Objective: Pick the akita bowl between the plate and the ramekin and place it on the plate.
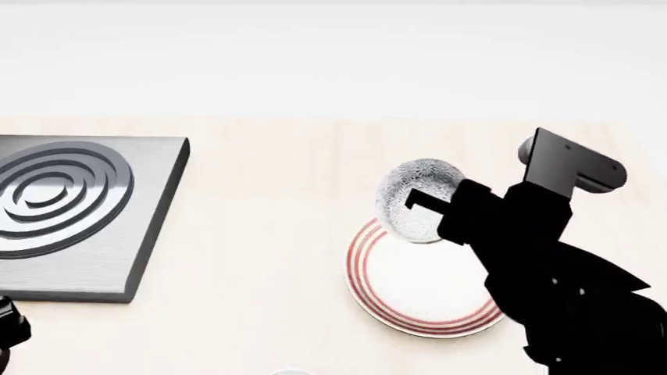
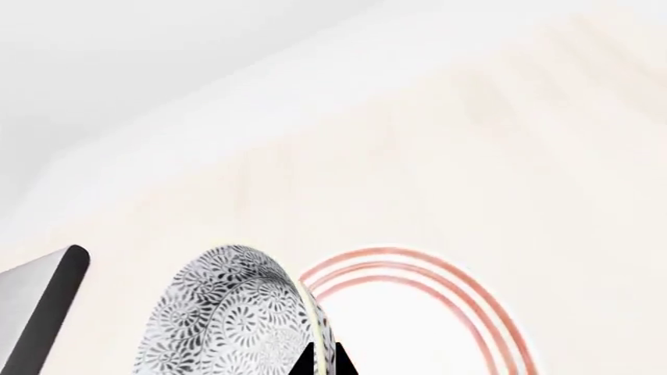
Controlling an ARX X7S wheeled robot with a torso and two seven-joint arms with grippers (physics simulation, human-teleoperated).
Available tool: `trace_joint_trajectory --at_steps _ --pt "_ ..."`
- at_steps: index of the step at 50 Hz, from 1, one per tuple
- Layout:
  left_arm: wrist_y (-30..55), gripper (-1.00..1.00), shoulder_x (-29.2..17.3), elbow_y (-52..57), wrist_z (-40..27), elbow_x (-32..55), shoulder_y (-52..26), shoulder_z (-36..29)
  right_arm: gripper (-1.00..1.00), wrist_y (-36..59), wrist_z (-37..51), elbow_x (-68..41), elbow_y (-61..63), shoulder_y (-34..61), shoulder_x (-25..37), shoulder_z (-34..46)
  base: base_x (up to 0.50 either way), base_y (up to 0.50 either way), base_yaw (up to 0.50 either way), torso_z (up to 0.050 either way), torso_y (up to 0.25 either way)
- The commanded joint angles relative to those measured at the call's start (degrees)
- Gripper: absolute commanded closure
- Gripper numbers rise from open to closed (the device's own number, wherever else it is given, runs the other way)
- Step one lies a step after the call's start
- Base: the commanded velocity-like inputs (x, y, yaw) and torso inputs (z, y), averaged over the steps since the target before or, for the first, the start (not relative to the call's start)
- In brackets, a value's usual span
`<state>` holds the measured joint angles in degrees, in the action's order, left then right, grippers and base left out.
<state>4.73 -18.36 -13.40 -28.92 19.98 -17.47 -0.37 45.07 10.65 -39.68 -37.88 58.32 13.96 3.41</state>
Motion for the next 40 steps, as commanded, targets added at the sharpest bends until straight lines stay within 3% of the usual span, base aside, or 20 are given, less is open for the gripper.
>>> trace_joint_trajectory --at_steps 1,20,28,40 --pt "-0.14 -1.0 1.0 0.69 2.3 0.36 0.42 1.29 1.0 -7.86 -4.4 2.05 -11.95 3.67 -2.05 -2.92 0.0 0.0 0.0 0.0 0.0" --pt "-0.19 -1.0 0.86 0.64 2.35 0.59 0.39 0.99 1.0 -23.16 -6.74 5.46 -37.01 11.65 -4.65 -6.44 0.0 0.0 0.0 0.0 0.001" --pt "0.06 -1.0 0.73 0.96 2.23 0.76 0.45 0.97 1.0 -22.77 -5.29 11.55 -37.07 11.55 -6.06 -13.5 0.0 0.0 0.0 0.0 0.0" --pt "-0.27 -1.0 0.76 0.32 1.98 0.78 0.26 1.01 1.0 -19.88 -4.06 22.26 -37.09 12.37 -8.38 -30.79 0.0 0.0 0.0 0.0 0.0"
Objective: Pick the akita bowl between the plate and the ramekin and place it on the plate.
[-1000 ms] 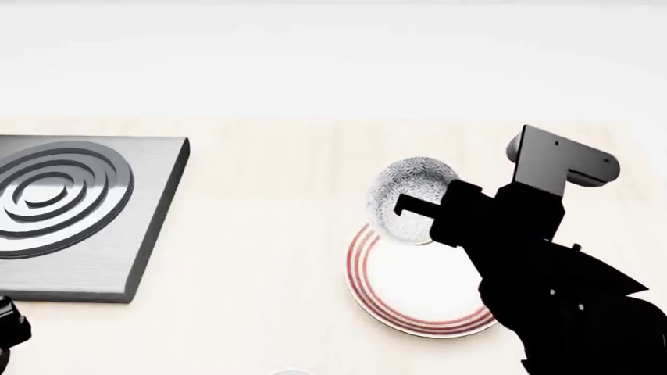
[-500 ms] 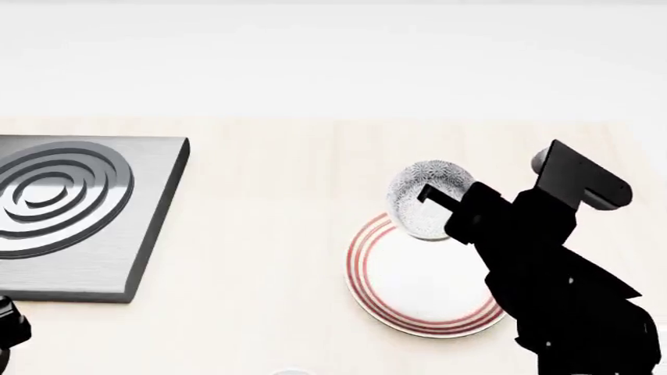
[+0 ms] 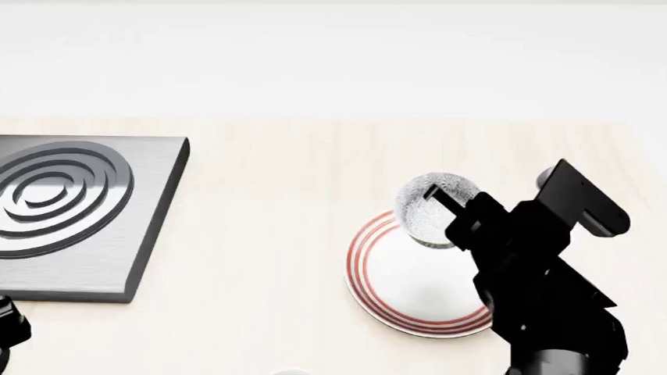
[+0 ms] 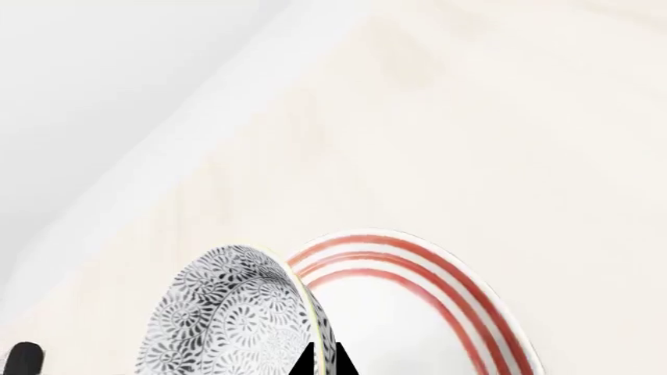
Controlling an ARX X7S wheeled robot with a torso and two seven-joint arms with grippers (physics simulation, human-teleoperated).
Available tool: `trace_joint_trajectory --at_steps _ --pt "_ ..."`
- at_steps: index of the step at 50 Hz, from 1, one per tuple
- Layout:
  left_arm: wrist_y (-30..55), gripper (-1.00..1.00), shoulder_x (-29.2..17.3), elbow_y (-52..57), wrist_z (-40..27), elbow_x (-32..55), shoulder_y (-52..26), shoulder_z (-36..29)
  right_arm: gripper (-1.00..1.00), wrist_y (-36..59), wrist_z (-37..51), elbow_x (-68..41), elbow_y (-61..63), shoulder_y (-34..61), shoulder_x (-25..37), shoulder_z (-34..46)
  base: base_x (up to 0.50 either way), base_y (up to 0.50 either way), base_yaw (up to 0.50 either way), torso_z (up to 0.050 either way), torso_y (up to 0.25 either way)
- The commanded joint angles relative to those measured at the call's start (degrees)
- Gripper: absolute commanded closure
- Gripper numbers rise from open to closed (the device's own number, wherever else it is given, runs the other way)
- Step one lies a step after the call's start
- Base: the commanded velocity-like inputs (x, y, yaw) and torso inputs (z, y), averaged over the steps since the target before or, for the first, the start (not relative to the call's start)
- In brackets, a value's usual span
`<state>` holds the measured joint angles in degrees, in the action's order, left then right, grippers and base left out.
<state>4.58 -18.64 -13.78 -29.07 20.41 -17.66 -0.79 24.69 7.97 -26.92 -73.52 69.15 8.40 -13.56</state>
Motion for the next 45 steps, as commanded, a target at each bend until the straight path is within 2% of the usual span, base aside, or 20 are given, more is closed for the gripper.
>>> trace_joint_trajectory --at_steps 1,16,28,45 --pt "-0.06 -1.0 1.02 0.79 2.09 0.37 0.47 1.41 1.0 0.83 -1.58 10.47 -1.45 1.61 -2.93 -15.03 0.0 0.0 0.0 0.0 0.01" --pt "0.48 -1.0 0.8 1.69 1.56 0.6 0.73 1.37 1.0 3.02 -2.41 20.39 -1.45 1.93 -3.86 -28.64 0.0 0.0 0.0 0.0 0.0" --pt "0.15 -1.0 0.83 1.2 1.6 0.62 0.52 1.18 1.0 3.01 -3.81 24.49 -1.45 1.2 -4.11 -32.3 0.0 0.0 0.0 0.0 0.0" --pt "-0.66 -1.0 0.87 -0.07 1.81 0.65 0.1 1.02 1.0 1.48 -3.55 26.58 -1.46 0.34 -4.2 -33.22 0.0 0.0 0.0 0.0 0.001"
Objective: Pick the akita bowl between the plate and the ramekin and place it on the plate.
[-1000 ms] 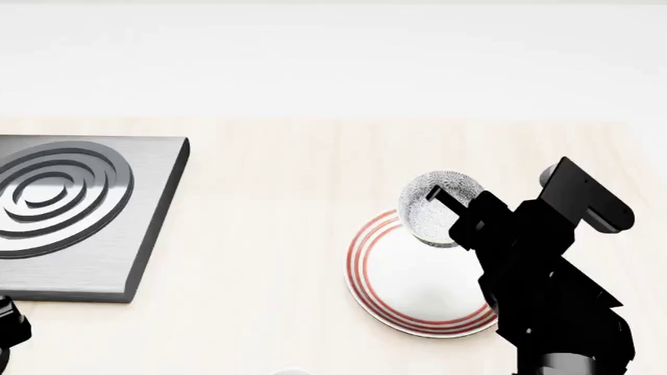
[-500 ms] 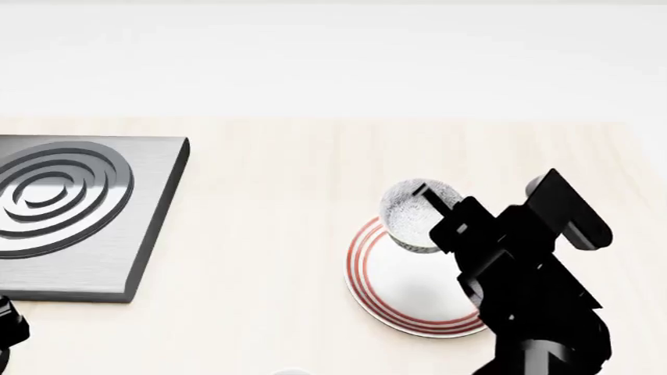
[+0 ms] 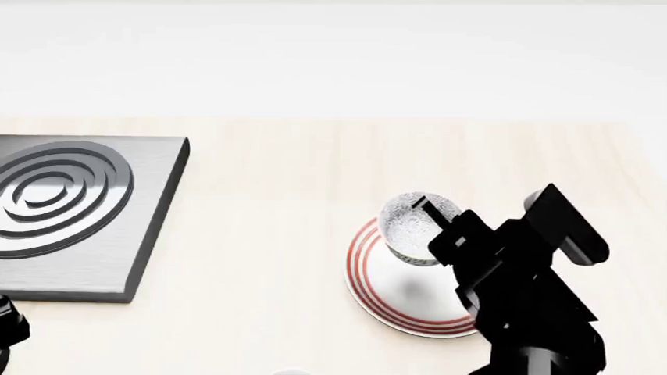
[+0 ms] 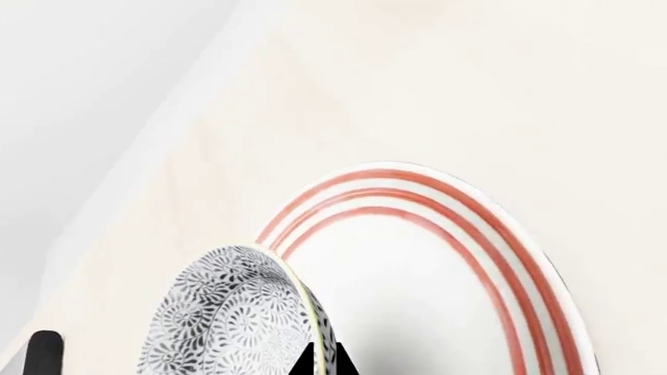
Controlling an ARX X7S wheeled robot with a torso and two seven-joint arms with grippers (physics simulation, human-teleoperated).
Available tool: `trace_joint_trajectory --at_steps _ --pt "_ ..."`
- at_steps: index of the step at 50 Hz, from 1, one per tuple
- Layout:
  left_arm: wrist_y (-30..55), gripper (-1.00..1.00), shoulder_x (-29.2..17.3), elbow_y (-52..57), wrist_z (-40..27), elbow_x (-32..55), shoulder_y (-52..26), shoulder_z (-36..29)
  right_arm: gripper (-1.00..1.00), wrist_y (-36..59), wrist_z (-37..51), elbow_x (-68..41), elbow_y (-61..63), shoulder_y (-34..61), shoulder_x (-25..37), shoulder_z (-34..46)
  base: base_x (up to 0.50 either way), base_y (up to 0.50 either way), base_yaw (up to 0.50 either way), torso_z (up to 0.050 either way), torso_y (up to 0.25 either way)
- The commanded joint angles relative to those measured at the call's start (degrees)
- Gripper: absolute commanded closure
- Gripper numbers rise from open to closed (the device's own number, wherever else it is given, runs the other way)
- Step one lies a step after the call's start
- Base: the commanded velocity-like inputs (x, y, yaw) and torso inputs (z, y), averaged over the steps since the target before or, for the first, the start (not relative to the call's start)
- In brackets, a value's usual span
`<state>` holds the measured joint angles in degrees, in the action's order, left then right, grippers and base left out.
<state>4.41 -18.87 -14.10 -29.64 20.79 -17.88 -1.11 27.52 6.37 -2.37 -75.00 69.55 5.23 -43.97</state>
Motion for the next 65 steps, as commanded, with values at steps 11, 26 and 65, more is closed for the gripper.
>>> trace_joint_trajectory --at_steps 11,26,65 --pt "0.0 -1.0 0.87 1.07 2.08 0.5 0.55 1.28 1.0 -2.02 -1.59 2.18 0.02 -0.59 -0.78 -2.99 0.0 0.0 0.0 0.0 0.0" --pt "-0.39 -1.0 0.88 0.77 1.99 0.42 0.51 1.03 1.0 -1.69 -2.31 2.63 0.02 -1.21 -0.56 -1.76 0.0 0.0 0.0 0.0 0.001" --pt "-0.22 -1.0 0.56 1.11 1.57 0.9 0.58 0.77 -1.0 -2.01 -4.18 2.88 0.03 -1.33 -0.6 1.56 0.0 0.0 0.0 0.0 0.0"
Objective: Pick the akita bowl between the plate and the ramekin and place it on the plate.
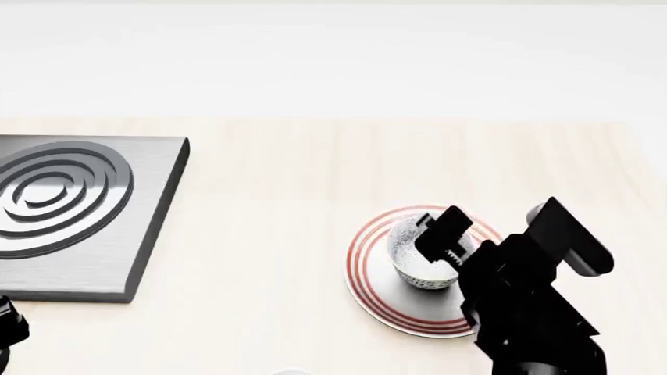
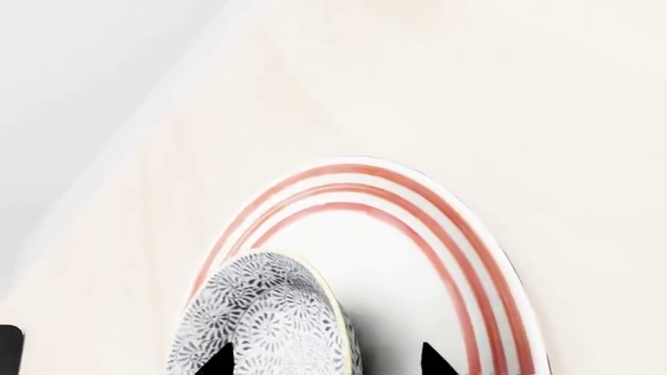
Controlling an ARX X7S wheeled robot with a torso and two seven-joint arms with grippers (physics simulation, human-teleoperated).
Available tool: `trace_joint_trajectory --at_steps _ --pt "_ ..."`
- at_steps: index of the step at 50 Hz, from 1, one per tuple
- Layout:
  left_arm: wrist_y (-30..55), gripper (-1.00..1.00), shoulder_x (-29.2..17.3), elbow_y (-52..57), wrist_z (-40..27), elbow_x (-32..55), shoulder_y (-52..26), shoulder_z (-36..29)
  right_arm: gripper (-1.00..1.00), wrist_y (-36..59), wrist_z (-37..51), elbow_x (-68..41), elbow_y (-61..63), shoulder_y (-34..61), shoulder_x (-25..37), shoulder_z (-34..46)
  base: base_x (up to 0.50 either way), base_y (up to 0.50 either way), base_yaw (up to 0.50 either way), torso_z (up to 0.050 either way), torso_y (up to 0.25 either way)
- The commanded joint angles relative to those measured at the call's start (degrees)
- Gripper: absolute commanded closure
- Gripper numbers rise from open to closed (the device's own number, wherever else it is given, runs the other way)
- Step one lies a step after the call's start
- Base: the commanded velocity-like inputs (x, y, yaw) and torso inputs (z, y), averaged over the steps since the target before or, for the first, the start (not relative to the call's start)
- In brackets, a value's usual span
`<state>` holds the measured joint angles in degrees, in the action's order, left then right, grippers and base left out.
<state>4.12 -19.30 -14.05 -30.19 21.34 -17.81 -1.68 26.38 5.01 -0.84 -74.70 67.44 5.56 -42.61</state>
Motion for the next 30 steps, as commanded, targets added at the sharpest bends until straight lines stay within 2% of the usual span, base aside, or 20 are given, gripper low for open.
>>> trace_joint_trajectory --at_steps 1,15,17,18,20,23,30 --pt "-0.12 -1.0 1.03 0.82 2.15 0.28 0.47 1.32 -1.0 -0.85 -3.09 1.52 -0.28 1.05 -0.95 0.58 0.0 0.0 0.0 0.0 0.0" --pt "-0.08 -1.0 0.85 1.22 1.96 0.4 0.71 1.24 -1.0 -0.85 -4.82 5.25 0.75 4.65 -0.97 7.48 0.0 0.0 0.0 0.0 0.0" --pt "-0.16 -1.0 0.85 1.18 1.97 0.4 0.74 1.21 -1.0 2.32 -5.31 5.37 5.87 3.45 -2.16 7.7 0.0 0.0 0.0 0.0 0.0" --pt "-0.28 -1.0 0.88 0.96 1.99 0.34 0.64 1.17 -1.0 6.05 -6.04 5.92 12.17 1.9 -3.64 8.52 0.0 0.0 0.0 0.0 0.0" --pt "-0.3 -1.0 0.87 0.95 1.98 0.35 0.64 1.15 -1.0 8.15 -6.15 5.79 15.58 0.82 -4.36 8.7 0.0 0.0 0.0 0.0 0.0" --pt "-0.02 -1.0 0.82 1.34 1.83 0.43 0.75 1.12 -1.0 15.63 -5.03 -0.48 30.69 -4.3 -5.48 18.0 0.0 0.0 0.0 0.0 0.0" --pt "-0.54 -1.0 0.9 0.59 2.03 0.4 0.54 1.02 -1.0 22.7 -2.21 -7.3 46.83 -10.08 -5.14 26.14 0.0 0.0 0.0 0.0 0.0"
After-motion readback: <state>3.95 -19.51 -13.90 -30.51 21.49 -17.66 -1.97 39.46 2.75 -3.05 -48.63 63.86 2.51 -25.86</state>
